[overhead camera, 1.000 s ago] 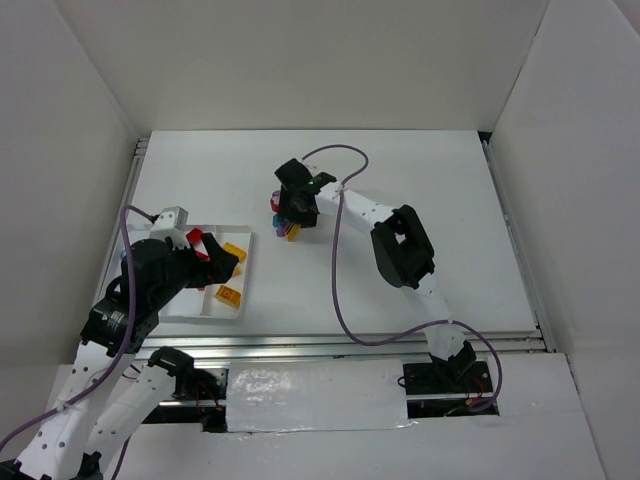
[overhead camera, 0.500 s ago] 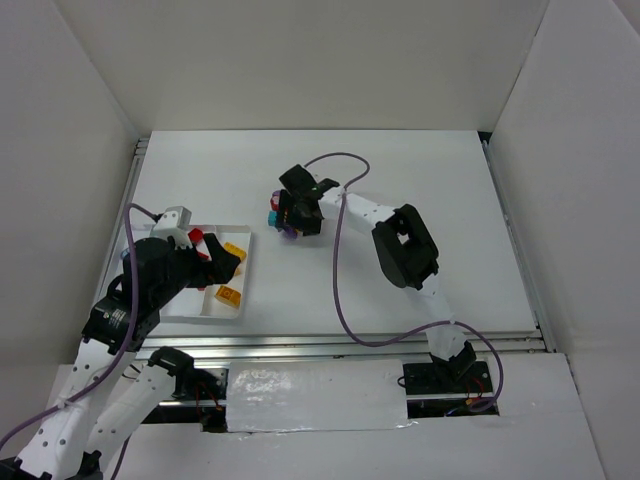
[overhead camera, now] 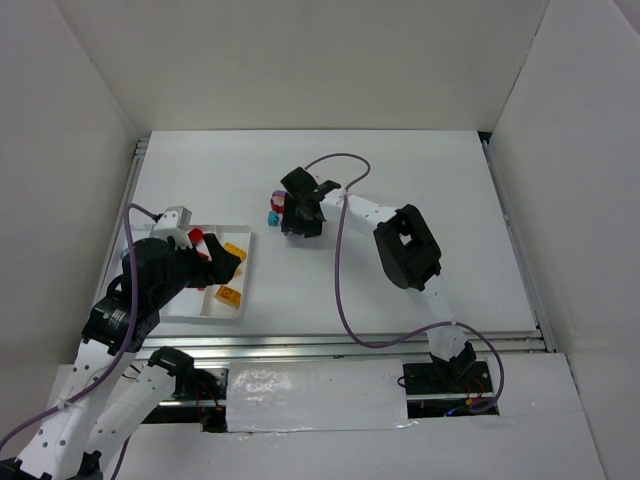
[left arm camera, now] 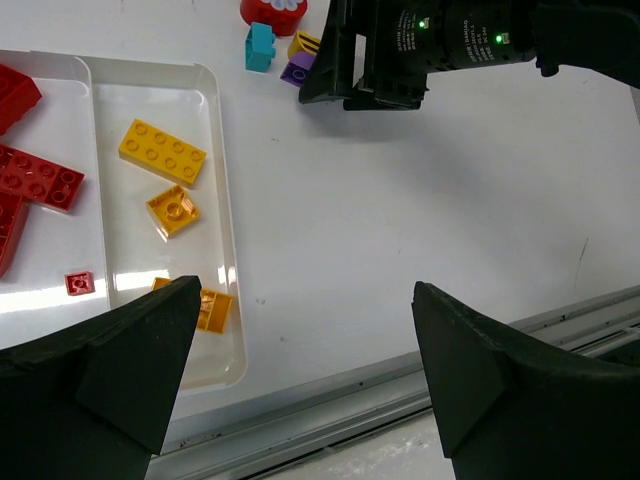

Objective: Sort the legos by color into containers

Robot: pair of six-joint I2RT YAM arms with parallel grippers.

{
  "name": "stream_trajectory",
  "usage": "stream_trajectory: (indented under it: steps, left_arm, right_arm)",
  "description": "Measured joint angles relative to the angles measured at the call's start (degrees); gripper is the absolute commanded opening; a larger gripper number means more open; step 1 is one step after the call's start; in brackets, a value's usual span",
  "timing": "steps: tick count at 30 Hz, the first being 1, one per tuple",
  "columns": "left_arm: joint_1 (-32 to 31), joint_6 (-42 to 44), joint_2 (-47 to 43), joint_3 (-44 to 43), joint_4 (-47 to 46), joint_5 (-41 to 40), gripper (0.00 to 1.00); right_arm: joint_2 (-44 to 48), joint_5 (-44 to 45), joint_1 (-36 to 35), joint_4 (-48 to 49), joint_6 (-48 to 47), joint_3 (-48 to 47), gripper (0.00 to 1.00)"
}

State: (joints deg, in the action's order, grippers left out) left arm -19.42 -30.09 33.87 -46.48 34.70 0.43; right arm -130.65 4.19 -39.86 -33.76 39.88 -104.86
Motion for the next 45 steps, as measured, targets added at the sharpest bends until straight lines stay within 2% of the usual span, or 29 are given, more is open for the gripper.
stream_trajectory:
  steps: [3,9,15,22,28,30,32,33,35,36,37,40,45]
  left_arm:
    - [0.0,0.0,0.0,0.0,0.0,0.1,1.0]
    - [0.0,0.0,0.0,0.0,0.0,0.7,0.99]
    - [0.0,0.1,0.1,0.0,0.0,1.4,1.0]
    - [0.0,0.2,0.2,0.0,-0.4,1.9,0.99]
    - [0.0,0.2,0.7,0.0,-0.4,2.5,0.99]
    - [0.0,0.2,0.8,0.0,-0.4,2.6,0.99]
    - [0.0,0.2,1.0,0.0,-0.4,2.9,1.0]
    - [0.0,0.3,1.0,0.0,-0.4,2.9,1.0]
    - [0.0,0.3,1.0,0.0,-0.4,3.0,0.99]
    - [0.0,0.3,1.0,0.0,-0.4,3.1,1.0]
    - [0.0,0.3,1.0,0.0,-0.4,3.1,1.0]
    - [0.0,0.3,0.9,0.0,-0.4,3.1,1.0]
    - [0.1,0.2,0.6,0.3,-0.7,3.8,0.99]
  right_arm:
    - [0.0,0.6,0.0,-1.2,-2.1,-0.6,0.78]
    - [3.2,2.0,-0.1,0.0,-8.4,4.7,0.79]
    - [5.6,2.3,-0.5,1.2,-23.9,7.2,0.83]
    - [4.2,2.2,-1.1,0.2,-42.5,2.1,0.84]
    - [-2.3,-1.4,-1.2,-2.2,-50.6,-7.5,0.81]
    - [-4.1,-2.5,-1.2,-3.2,-52.1,-9.8,0.71]
    - [-5.9,-3.3,-1.2,-4.2,-53.3,-12.2,0.54]
    - [-6.6,-3.7,-1.2,-4.6,-53.5,-12.9,0.38]
    - [-6.9,-3.9,-1.2,-4.8,-53.8,-13.0,0.25]
    - [-6.8,-4.2,-1.2,-4.9,-53.9,-13.0,0.11]
    - [-6.8,-4.2,-1.2,-4.7,-53.9,-12.7,0.02]
    - [-2.9,-3.9,-1.3,-1.4,-51.8,-6.0,0.0]
    - [14.0,-2.1,-2.6,5.3,-41.8,18.6,0.0]
